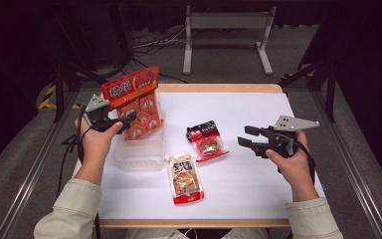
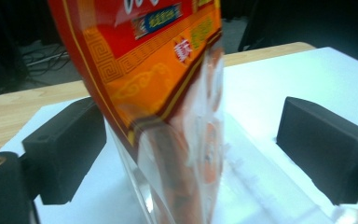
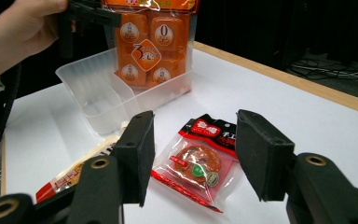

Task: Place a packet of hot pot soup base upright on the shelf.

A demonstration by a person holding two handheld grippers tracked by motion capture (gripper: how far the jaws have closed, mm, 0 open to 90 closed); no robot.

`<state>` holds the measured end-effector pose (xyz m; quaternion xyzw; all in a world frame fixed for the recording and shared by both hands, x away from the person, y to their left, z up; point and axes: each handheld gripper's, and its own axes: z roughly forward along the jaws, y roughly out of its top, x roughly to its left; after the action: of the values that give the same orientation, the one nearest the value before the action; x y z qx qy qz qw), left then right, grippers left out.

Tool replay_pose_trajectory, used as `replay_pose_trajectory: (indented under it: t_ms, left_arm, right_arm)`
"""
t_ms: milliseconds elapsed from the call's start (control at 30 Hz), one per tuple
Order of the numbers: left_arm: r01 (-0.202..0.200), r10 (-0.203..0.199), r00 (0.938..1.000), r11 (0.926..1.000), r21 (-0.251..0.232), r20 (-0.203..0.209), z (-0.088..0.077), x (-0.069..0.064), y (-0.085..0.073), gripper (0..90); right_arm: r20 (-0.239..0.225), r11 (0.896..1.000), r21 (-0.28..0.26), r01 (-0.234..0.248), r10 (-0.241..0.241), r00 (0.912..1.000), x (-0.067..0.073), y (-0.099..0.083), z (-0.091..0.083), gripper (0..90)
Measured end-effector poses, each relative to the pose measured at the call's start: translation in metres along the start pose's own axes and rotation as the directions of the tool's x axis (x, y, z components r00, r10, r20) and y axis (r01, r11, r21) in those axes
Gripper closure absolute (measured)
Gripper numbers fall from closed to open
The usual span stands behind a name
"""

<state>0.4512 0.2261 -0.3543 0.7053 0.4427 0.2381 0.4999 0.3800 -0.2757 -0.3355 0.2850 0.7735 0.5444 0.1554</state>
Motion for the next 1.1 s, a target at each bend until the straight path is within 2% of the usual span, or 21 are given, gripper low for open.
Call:
replay_pose_trajectory:
  t_ms: [167,333,433,600,633,700,733,767,867,900,933,1000,1033,1100]
  left_arm:
    - [-0.035,0.035,0.9990,0.9993,-0.014,0.028,-0.022,-0.007,-0.005,6.9]
    - [-0.083,0.083,0.9963,0.9965,0.006,0.023,-0.039,-0.018,-0.010,8.2]
    - [-0.090,0.090,0.9949,0.9959,0.006,0.047,-0.048,-0.023,-0.014,8.1]
    - [-0.086,0.084,0.9879,0.9962,0.015,0.130,-0.061,-0.035,-0.025,7.2]
    - [-0.086,0.084,0.9879,0.9962,0.015,0.130,-0.061,-0.035,-0.025,7.2]
    - [-0.093,0.083,0.9807,0.9945,0.048,0.177,-0.062,-0.040,-0.027,7.2]
    - [-0.100,0.082,0.9705,0.9925,0.070,0.227,-0.064,-0.045,-0.028,7.6]
    - [-0.100,0.082,0.9705,0.9925,0.070,0.227,-0.064,-0.045,-0.028,7.8]
    - [-0.103,0.079,0.9479,0.9927,0.063,0.309,-0.065,-0.050,-0.032,8.8]
    - [-0.096,0.070,0.9424,0.9934,0.064,0.327,-0.064,-0.051,-0.034,9.4]
    - [-0.096,0.070,0.9424,0.9934,0.064,0.327,-0.064,-0.051,-0.034,9.6]
    - [-0.131,0.105,0.9418,0.9895,0.062,0.320,-0.066,-0.053,-0.035,9.8]
    - [-0.130,0.104,0.9399,0.9897,0.060,0.325,-0.067,-0.054,-0.034,10.0]
    - [-0.136,0.107,0.9299,0.9891,0.058,0.352,-0.070,-0.056,-0.034,11.3]
  right_arm:
    - [0.015,1.000,0.002,-0.001,0.001,0.9999,-0.001,-0.002,-0.002,47.1]
    - [0.022,1.000,0.011,-0.003,0.003,0.9997,-0.002,-0.004,-0.001,46.9]
    - [0.024,1.000,0.016,-0.002,0.002,0.9997,-0.003,-0.005,0.000,46.8]
    - [0.028,1.000,0.023,-0.003,0.002,0.9996,-0.004,-0.006,0.002,46.5]
    - [0.028,1.000,0.023,-0.003,0.002,0.9996,-0.004,-0.006,0.002,46.5]
    - [0.025,1.000,0.028,0.000,0.000,0.9997,-0.004,-0.006,0.003,46.3]
    - [0.026,1.000,0.029,0.003,-0.004,0.9997,-0.004,-0.006,0.004,46.2]
    - [0.026,1.000,0.029,0.003,-0.004,0.9997,-0.004,-0.006,0.004,46.2]
    - [0.022,1.000,0.028,0.002,-0.002,0.9998,-0.004,-0.005,0.005,45.6]
    - [0.020,1.000,0.026,0.001,-0.001,0.9998,-0.004,-0.005,0.005,45.4]
    - [0.020,1.000,0.026,0.001,-0.001,0.9998,-0.004,-0.005,0.005,45.4]
    - [0.019,1.000,0.025,-0.001,0.001,0.9998,-0.004,-0.005,0.005,44.7]
    - [0.018,1.000,0.025,-0.003,0.003,0.9998,-0.005,-0.005,0.005,44.2]
    - [0.017,1.000,0.028,-0.007,0.007,0.9998,-0.005,-0.006,0.006,42.7]
